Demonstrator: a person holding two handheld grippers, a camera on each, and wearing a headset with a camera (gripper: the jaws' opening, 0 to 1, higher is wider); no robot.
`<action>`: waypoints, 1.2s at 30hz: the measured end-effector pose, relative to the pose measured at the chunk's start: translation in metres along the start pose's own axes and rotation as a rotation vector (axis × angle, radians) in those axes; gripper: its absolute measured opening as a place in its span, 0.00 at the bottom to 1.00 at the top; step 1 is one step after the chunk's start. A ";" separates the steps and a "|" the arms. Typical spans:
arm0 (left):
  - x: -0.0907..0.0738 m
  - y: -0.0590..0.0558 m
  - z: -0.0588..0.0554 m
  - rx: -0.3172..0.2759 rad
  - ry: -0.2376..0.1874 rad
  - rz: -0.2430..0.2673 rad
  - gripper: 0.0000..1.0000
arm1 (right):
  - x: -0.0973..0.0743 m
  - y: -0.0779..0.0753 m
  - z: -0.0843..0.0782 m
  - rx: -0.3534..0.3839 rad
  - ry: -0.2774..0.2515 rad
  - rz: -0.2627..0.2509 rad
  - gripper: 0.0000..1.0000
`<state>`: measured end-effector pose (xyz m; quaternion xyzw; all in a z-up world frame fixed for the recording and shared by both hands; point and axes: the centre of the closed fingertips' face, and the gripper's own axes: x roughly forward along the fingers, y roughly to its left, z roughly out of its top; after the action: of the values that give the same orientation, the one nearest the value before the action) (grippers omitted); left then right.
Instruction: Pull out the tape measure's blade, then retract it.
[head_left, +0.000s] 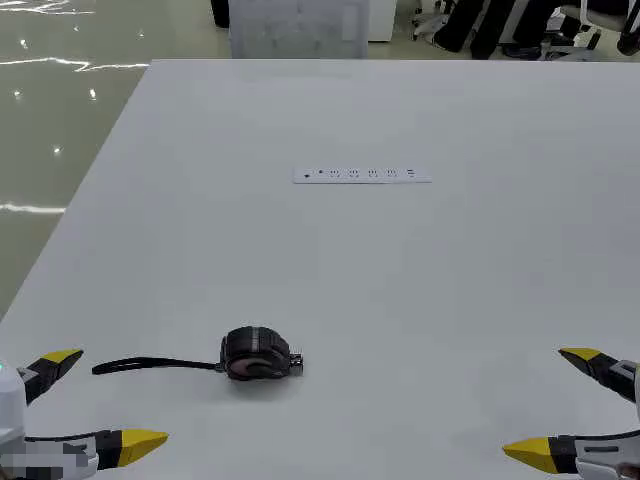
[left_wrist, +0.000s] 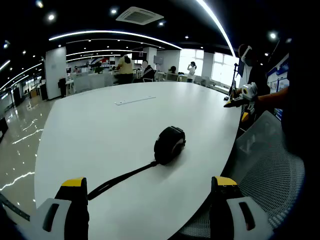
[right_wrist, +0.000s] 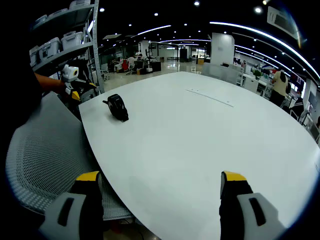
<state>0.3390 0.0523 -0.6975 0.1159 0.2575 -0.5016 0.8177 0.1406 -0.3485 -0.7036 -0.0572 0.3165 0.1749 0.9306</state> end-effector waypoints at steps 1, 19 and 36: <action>-0.001 0.000 0.000 -0.007 -0.006 0.001 1.00 | -0.001 -0.001 0.000 -0.002 -0.001 -0.003 1.00; 0.001 -0.002 0.007 -0.001 -0.016 -0.006 1.00 | -0.007 -0.004 -0.002 0.003 -0.015 -0.032 1.00; 0.008 -0.008 0.010 0.030 0.015 -0.037 0.99 | -0.006 -0.005 0.002 -0.056 -0.016 -0.009 0.98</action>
<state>0.3379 0.0375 -0.6928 0.1273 0.2580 -0.5196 0.8045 0.1386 -0.3542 -0.6982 -0.0834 0.3038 0.1801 0.9318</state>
